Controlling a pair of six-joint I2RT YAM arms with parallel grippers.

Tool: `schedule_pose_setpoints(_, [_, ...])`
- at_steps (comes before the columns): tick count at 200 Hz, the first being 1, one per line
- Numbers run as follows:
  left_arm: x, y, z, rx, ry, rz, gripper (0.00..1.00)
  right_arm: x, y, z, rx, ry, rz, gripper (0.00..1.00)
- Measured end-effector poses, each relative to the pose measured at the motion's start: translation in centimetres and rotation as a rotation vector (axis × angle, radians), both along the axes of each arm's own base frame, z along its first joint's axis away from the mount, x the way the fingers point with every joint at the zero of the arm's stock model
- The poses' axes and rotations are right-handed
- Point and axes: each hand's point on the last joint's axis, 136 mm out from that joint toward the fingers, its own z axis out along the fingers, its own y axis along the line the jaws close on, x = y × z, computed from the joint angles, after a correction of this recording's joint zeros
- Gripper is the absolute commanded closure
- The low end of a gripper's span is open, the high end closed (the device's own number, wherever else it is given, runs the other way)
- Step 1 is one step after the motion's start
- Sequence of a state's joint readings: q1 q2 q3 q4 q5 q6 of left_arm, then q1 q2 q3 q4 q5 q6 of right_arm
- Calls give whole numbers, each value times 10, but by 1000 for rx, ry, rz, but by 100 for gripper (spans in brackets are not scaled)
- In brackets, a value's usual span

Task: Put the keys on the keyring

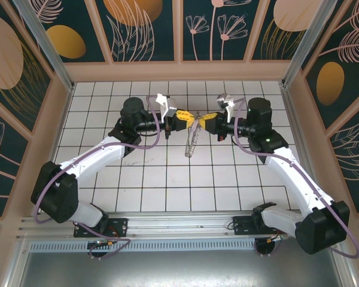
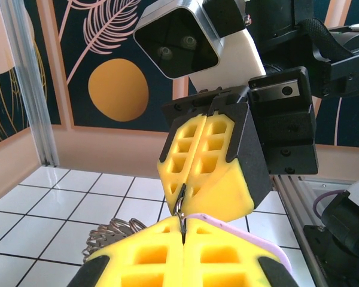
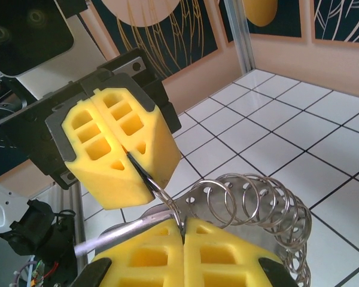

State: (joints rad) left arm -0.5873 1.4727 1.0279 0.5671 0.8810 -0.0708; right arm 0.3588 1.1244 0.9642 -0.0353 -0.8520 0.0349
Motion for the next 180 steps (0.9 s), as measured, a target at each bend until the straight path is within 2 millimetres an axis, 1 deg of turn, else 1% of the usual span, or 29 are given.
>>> schedule_pose_setpoints(67, [0,0,1,-3,-5,0,100,-1,-4,2,18,65,59,100])
schedule_pose_setpoints(119, [0,0,1,-3,-4,0,100,-1,-3,-2,20,100,66,100])
schedule_pose_setpoints(180, [1,1,1,-3,-4,2,100,-6,7,-12,10,138,105,100])
